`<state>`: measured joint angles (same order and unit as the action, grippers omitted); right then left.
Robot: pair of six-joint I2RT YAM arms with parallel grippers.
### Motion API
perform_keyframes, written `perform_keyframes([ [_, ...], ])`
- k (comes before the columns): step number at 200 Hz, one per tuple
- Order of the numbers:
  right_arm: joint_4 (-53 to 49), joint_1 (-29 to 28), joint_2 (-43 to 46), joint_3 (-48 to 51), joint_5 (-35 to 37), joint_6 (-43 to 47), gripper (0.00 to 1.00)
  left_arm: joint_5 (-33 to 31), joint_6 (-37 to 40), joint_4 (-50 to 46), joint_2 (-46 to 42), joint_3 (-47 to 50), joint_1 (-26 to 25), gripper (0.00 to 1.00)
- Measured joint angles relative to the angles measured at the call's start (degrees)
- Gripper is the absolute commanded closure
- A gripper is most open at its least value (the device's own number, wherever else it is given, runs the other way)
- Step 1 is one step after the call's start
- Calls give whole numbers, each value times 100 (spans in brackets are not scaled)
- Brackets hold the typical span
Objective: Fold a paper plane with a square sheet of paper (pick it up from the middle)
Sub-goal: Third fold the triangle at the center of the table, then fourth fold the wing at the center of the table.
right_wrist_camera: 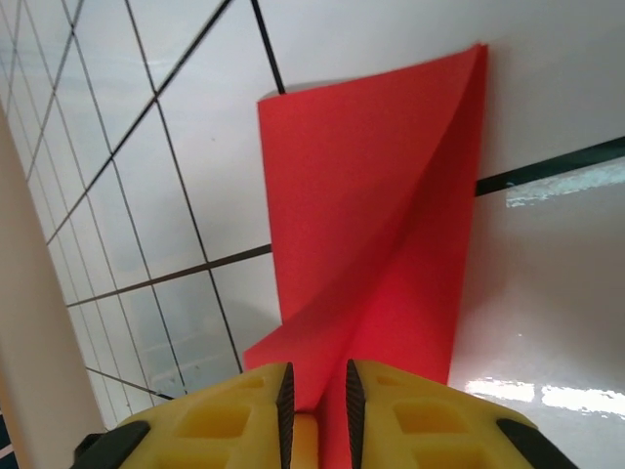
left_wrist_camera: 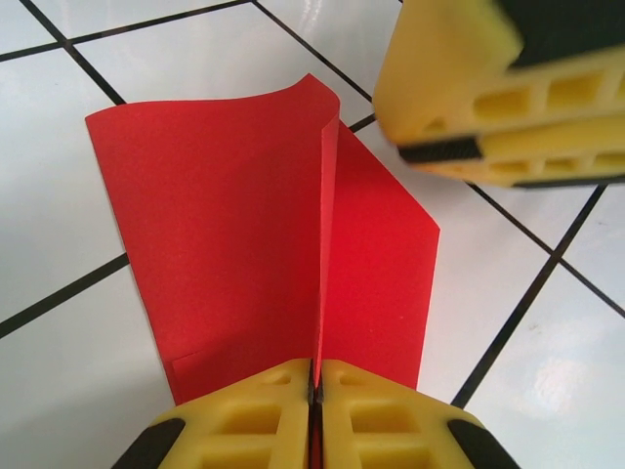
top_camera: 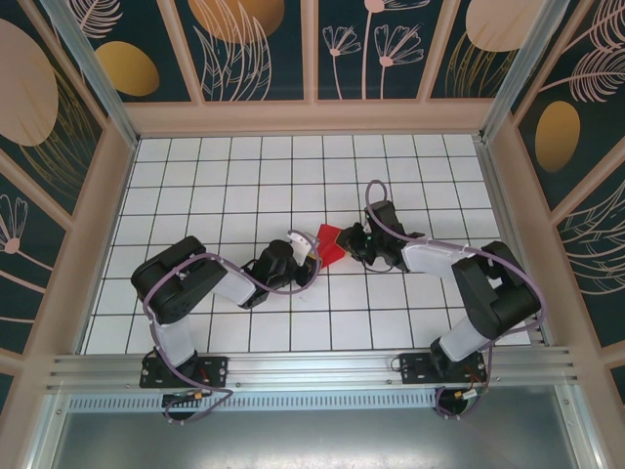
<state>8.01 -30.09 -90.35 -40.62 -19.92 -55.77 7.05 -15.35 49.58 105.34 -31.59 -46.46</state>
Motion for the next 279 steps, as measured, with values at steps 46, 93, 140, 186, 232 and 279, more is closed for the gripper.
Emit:
perform_keyframes([
  [46,101,-13,-369,-92,-151,-2,76,2,-151,-4,0,0,0,84],
  [93,254,-46,-595,-195,-258,-4,73,44,-238,-50,0,-7,0,73],
  [140,291,-46,-713,-208,-271,-9,69,153,-470,-468,0,-275,0,69],
  [186,404,-46,-734,-208,-289,-9,67,151,-793,-979,0,-612,37,67],
  [232,529,-46,-811,-208,-361,-9,66,61,-1139,-1585,4,-946,109,71],
  [279,577,-55,-824,-208,-417,-9,66,-87,-1279,-2000,4,-1106,114,80],
])
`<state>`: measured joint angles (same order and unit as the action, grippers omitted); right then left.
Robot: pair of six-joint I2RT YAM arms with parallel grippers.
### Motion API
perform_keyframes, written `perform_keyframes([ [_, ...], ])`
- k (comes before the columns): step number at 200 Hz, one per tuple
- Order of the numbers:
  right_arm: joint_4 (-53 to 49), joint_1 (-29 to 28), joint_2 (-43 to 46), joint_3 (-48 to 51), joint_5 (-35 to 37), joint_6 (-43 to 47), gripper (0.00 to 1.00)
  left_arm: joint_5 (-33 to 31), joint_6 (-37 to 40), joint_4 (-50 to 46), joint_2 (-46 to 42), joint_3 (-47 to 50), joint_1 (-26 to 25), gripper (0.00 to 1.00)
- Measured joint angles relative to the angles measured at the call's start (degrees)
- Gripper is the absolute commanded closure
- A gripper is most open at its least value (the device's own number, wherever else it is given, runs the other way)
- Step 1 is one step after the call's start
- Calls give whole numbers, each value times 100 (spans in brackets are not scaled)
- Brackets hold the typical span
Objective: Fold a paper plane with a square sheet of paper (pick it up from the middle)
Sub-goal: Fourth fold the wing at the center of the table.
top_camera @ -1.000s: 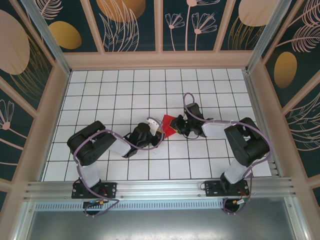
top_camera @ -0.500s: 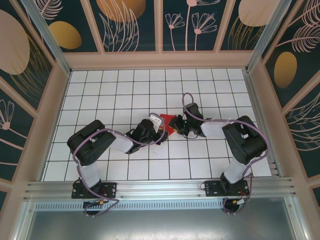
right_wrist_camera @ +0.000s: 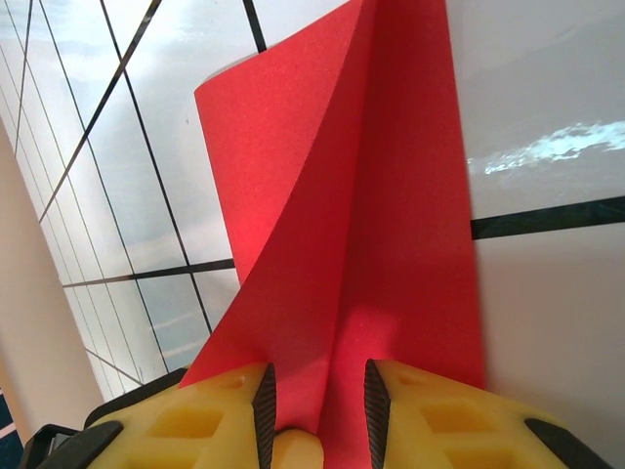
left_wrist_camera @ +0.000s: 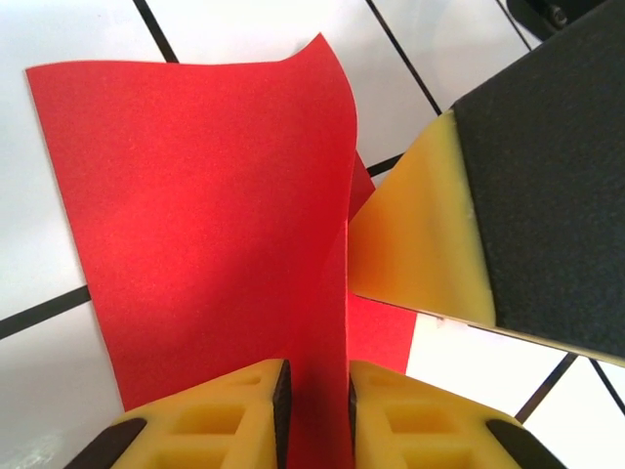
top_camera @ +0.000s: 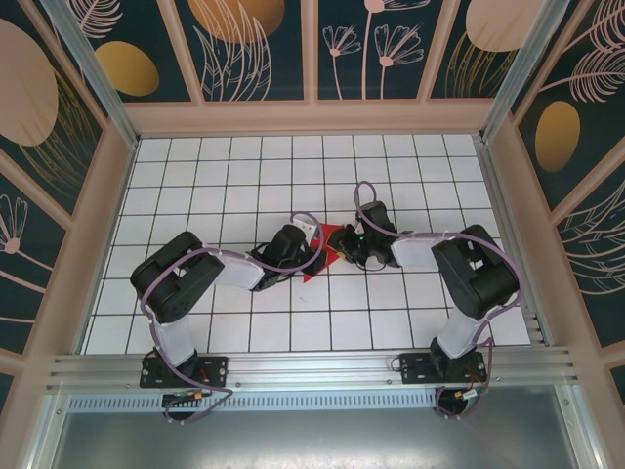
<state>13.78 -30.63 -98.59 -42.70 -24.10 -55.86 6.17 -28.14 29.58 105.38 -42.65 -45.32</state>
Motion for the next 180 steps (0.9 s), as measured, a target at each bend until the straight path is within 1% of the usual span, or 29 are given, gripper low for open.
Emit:
perform_keyframes([
  [22,-2,0,0,0,2,4,66,4,-68,-28,0,-11,7,84],
  [50,-4,0,33,4,87,9,67,212,-164,15,-2,0,81,89],
  [90,4,0,356,140,219,7,68,577,-378,391,-155,269,275,90],
  [151,243,0,369,140,90,42,70,977,-870,1086,-227,553,417,90],
  [180,457,0,313,140,-50,90,65,1023,-1128,1246,-227,590,455,90],
])
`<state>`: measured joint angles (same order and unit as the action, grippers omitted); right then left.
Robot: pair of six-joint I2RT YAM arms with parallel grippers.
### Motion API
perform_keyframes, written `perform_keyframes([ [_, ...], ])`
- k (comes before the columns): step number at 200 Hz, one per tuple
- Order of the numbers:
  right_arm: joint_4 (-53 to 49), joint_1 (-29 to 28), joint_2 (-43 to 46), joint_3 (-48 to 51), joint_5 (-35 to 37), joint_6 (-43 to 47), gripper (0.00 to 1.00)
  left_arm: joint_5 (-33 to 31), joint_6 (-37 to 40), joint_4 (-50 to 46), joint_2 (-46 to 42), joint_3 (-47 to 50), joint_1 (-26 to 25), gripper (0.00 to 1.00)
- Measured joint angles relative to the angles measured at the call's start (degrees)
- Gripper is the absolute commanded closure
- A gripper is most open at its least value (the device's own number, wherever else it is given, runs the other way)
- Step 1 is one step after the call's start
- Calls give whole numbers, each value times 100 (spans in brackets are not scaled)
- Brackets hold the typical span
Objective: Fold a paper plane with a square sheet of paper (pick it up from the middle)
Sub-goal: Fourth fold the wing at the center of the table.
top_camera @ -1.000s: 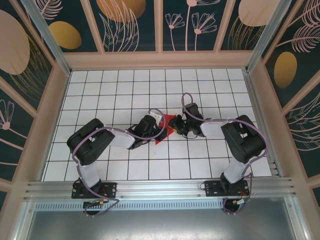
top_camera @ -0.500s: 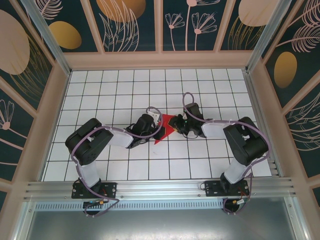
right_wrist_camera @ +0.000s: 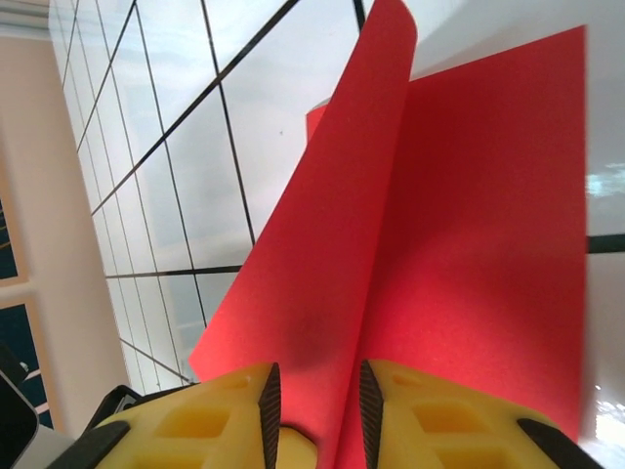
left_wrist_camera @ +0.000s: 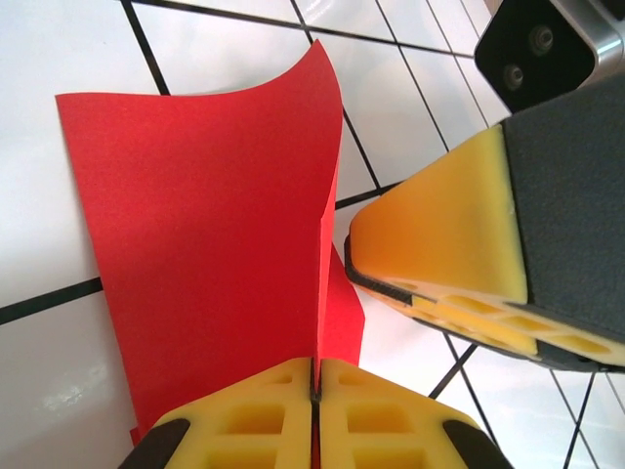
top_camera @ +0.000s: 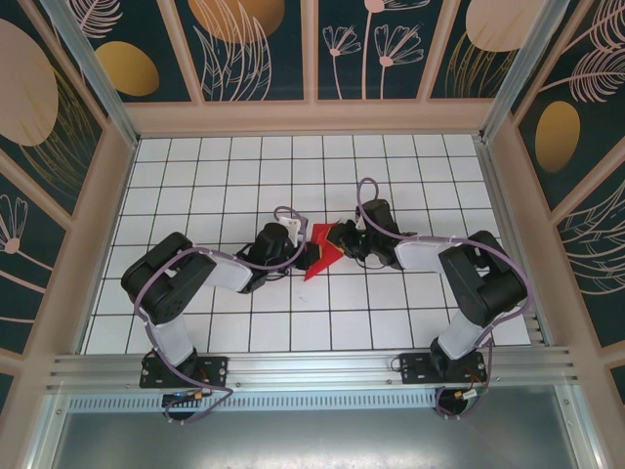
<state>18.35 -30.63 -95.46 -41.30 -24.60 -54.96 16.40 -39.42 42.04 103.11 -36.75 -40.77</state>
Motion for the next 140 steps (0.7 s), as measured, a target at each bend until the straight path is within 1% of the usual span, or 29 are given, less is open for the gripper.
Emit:
perform_keyframes([
  [66,120,-2,-326,-24,-212,223,54,122,-529,149,184,2,66,88],
  [126,120,-2,-579,-125,-273,365,54,249,-780,149,308,2,133,87],
  [140,120,-2,-634,-181,-291,369,54,280,-820,151,315,2,146,85],
])
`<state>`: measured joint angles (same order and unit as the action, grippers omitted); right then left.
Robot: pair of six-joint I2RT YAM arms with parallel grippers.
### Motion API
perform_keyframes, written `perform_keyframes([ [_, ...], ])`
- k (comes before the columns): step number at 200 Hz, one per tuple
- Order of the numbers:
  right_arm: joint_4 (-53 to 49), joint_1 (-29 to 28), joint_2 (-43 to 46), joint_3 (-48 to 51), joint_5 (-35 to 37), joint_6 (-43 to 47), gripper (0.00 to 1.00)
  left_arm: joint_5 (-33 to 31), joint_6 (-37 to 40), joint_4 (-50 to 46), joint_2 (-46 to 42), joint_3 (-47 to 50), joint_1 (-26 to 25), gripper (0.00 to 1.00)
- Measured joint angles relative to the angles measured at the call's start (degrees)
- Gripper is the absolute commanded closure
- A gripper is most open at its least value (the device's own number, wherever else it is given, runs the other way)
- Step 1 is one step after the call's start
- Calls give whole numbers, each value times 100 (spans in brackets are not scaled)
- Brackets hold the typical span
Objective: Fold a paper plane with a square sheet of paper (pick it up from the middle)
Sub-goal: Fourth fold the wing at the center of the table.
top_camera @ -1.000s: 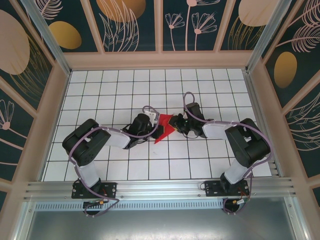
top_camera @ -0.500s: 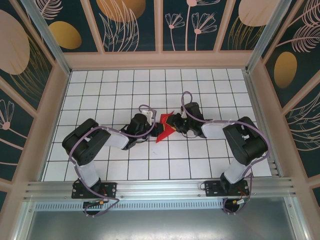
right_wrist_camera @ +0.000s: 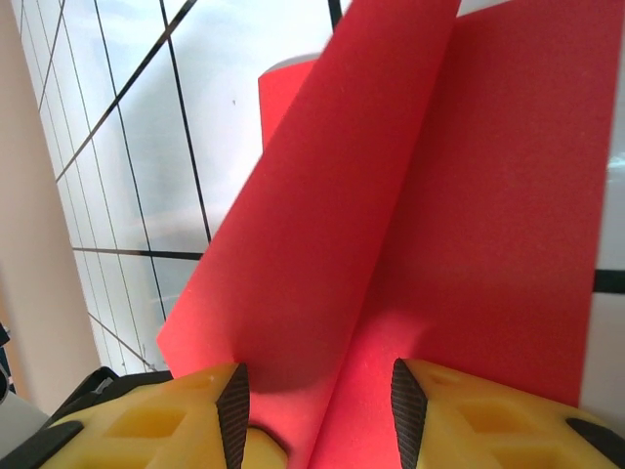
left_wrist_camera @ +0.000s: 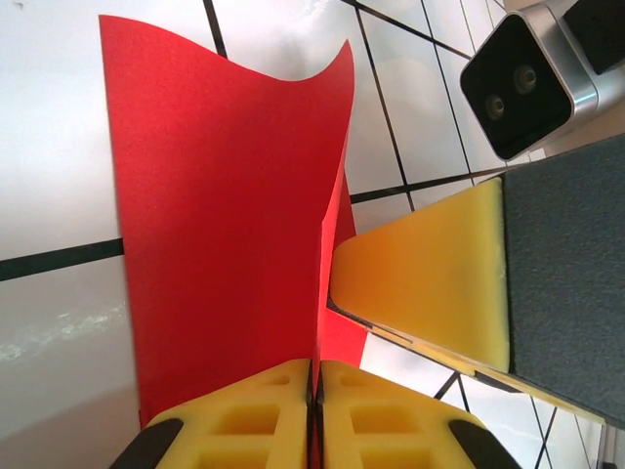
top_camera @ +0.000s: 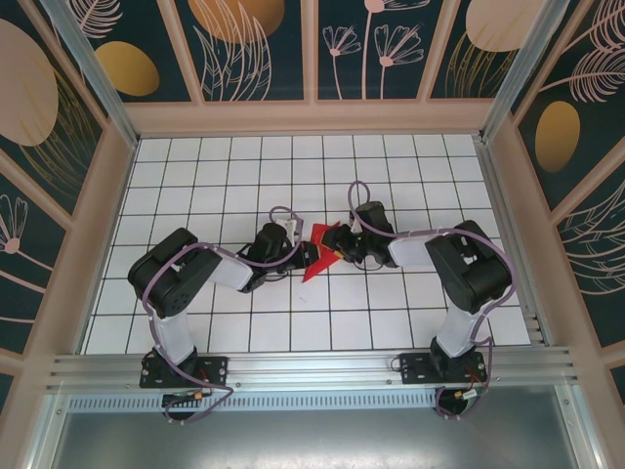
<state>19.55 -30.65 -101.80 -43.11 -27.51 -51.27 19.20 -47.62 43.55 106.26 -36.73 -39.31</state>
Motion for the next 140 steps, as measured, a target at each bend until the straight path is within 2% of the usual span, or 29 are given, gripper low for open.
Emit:
perform_keyframes([
  [83,-234,-129,-136,-260,140,105,54,136,-111,-7,55,0,33,76],
  [140,-356,-138,-153,-328,199,103,54,-55,144,-225,-66,0,33,70],
])
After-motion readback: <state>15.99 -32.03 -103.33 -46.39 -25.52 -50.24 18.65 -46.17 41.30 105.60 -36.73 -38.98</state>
